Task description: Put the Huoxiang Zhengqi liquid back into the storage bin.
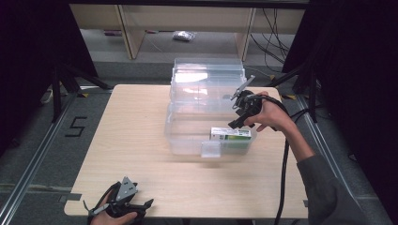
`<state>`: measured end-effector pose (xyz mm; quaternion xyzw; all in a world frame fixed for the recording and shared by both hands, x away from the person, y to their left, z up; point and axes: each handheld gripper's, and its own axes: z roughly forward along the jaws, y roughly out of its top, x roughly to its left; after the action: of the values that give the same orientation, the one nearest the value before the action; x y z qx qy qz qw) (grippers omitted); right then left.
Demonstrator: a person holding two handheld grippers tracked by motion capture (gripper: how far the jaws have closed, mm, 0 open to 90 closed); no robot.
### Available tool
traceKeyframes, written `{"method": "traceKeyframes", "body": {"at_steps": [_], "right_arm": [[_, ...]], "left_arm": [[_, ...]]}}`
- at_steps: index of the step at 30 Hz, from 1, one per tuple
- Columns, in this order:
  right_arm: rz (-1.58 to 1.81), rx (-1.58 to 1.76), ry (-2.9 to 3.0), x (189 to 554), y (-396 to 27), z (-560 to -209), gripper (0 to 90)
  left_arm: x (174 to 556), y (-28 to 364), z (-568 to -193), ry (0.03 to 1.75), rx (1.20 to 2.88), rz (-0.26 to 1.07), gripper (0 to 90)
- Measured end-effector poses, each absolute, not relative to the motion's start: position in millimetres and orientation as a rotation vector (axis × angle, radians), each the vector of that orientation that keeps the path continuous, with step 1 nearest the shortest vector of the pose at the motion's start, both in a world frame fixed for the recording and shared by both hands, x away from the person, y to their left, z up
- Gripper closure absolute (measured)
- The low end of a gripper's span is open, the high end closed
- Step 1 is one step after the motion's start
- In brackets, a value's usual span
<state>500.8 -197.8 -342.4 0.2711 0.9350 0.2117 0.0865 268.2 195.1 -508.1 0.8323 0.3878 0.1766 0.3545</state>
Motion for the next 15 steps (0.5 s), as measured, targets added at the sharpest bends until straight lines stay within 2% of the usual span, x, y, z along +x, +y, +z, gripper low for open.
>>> {"method": "traceKeyframes", "body": {"at_steps": [7, 15], "right_arm": [[0.752, 0.947, 2.675, 472.7, -209.1, -350.9, 27.8], [0.903, 0.995, 2.559, 438.5, -218.2, -358.2, 26.7]], "left_arm": [[267.8, 194.2, -508.7, 1.009, 2.135, 0.443, 18.1], [267.9, 194.4, -508.2, 1.001, 2.147, 0.450, 18.1]]}}
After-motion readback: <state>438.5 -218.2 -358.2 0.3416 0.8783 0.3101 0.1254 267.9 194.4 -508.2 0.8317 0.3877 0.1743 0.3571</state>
